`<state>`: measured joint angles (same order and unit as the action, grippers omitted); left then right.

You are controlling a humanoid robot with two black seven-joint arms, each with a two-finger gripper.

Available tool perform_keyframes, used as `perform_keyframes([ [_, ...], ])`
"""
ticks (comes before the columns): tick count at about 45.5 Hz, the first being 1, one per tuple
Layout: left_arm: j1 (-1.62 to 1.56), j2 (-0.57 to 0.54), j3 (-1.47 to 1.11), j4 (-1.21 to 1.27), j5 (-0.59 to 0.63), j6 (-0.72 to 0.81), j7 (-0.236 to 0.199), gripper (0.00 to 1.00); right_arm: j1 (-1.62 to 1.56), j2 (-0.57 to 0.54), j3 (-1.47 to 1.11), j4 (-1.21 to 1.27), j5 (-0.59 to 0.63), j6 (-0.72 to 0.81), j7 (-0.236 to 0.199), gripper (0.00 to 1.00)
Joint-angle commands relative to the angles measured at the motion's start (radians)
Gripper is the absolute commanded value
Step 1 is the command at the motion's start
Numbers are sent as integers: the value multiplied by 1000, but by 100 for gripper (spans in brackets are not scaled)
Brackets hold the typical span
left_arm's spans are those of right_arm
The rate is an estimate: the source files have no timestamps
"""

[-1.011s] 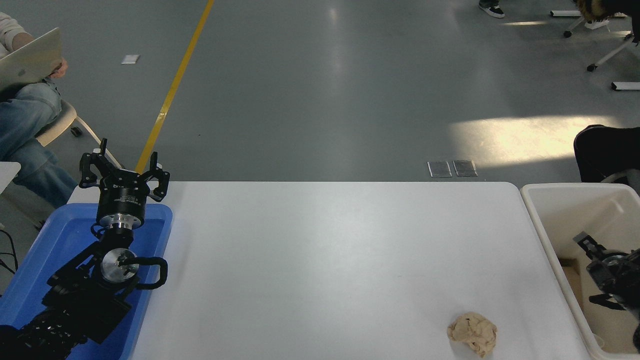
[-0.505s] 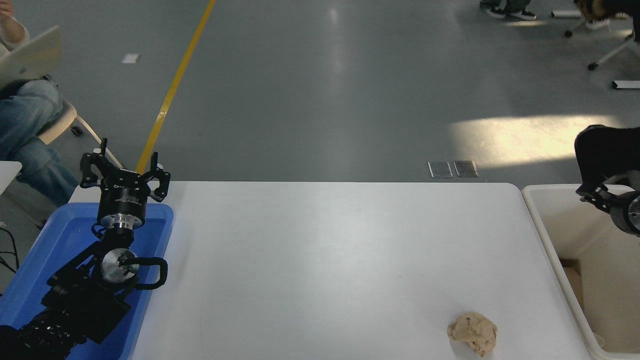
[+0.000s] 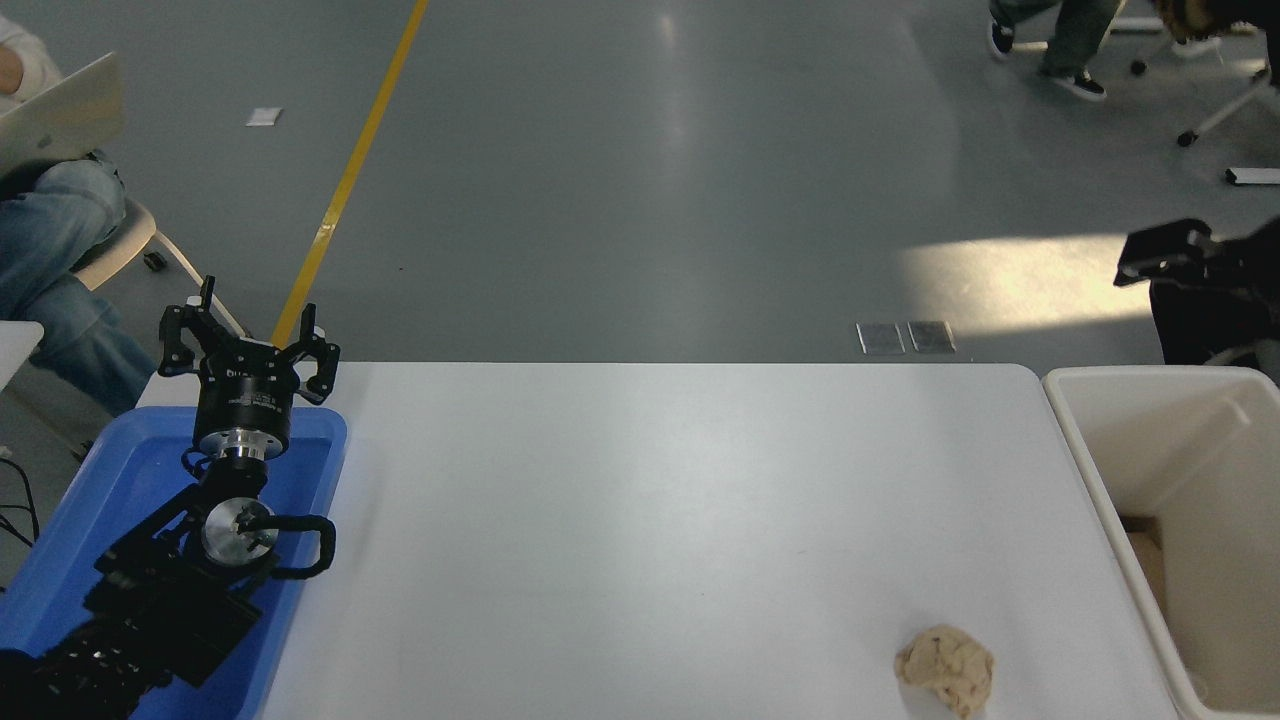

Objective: Pick up paper ball place in dustbin

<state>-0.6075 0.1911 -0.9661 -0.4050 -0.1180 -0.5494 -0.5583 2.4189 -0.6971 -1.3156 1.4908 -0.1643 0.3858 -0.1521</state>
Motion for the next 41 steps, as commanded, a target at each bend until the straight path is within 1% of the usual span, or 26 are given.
perform_keyframes([
  [1,0,-1,0,0,-2,2,0,99,233,154,-82,55,134,110,-1,100],
  [8,0,1,0,0,-2,2,0,99,331,208,-85,111,150,145,-1,100],
  [17,0,-1,0,0,-3,2,-2,99,479,225,-73,147,187,281,0,100],
  [32,0,-1,0,0,-3,2,-2,99,465,225,-74,160,187,294,-1,100],
  [41,0,-1,0,0,-3,2,-2,99,353,212,-76,181,186,294,-3,100],
])
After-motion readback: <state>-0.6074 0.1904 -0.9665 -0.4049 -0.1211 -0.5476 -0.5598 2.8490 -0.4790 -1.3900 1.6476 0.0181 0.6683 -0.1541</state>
